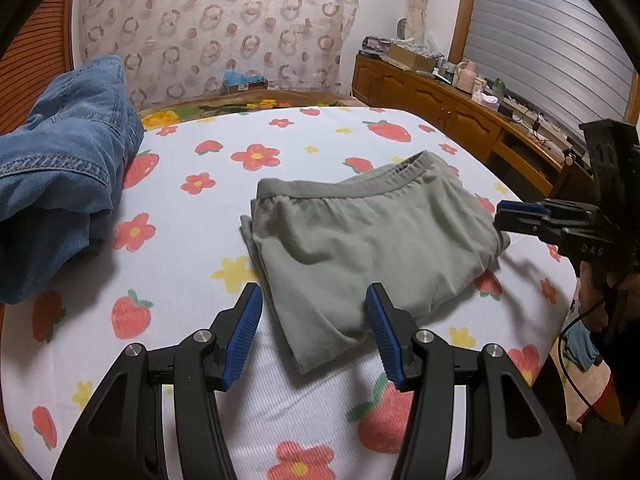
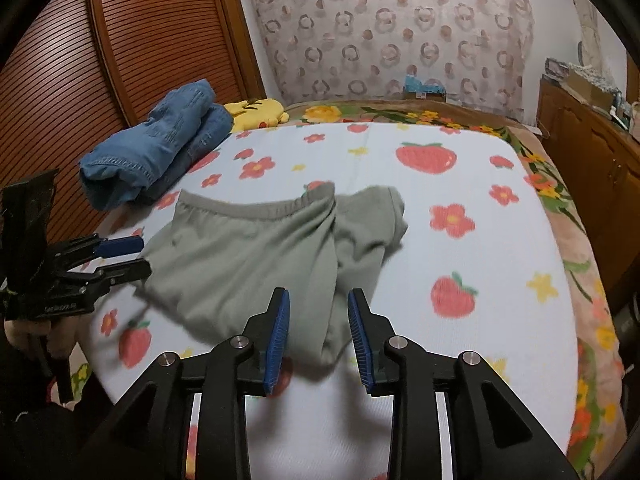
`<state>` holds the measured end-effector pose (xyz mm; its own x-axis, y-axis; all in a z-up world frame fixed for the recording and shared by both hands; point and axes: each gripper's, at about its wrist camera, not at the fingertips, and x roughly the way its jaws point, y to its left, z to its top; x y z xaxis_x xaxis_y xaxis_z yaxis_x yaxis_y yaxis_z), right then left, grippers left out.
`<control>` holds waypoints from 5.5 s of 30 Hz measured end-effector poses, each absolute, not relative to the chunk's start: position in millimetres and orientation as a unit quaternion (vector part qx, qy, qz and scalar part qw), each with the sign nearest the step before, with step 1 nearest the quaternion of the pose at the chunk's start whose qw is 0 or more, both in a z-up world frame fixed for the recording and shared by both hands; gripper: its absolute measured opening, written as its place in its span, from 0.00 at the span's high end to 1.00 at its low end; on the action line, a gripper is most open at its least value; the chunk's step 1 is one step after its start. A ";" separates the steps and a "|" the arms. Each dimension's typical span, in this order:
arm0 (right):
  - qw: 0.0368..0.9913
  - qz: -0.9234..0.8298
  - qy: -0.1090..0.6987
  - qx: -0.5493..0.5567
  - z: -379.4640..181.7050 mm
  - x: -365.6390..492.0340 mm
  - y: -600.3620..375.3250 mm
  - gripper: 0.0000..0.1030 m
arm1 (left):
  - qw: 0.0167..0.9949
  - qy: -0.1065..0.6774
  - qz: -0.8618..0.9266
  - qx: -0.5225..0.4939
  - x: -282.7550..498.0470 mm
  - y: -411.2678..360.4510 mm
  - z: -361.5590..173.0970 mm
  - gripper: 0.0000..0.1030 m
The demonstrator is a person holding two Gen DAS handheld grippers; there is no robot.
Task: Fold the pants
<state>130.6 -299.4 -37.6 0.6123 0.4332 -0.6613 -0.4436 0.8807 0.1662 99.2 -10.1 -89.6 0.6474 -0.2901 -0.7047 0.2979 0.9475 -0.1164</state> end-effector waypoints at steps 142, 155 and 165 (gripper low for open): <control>0.897 0.262 0.351 -0.063 -36.0 155.9 -285.2 0.94 | 0.892 0.416 -0.174 0.030 135.0 -18.0 -107.1 0.44; 0.902 0.219 0.366 -0.064 -43.3 147.8 -299.7 0.47 | 0.895 0.409 -0.174 0.046 134.6 -22.4 -109.3 0.34; 0.894 0.223 0.386 -0.049 -49.2 156.8 -303.7 0.37 | 0.895 0.409 -0.174 0.048 135.0 -23.2 -109.3 0.33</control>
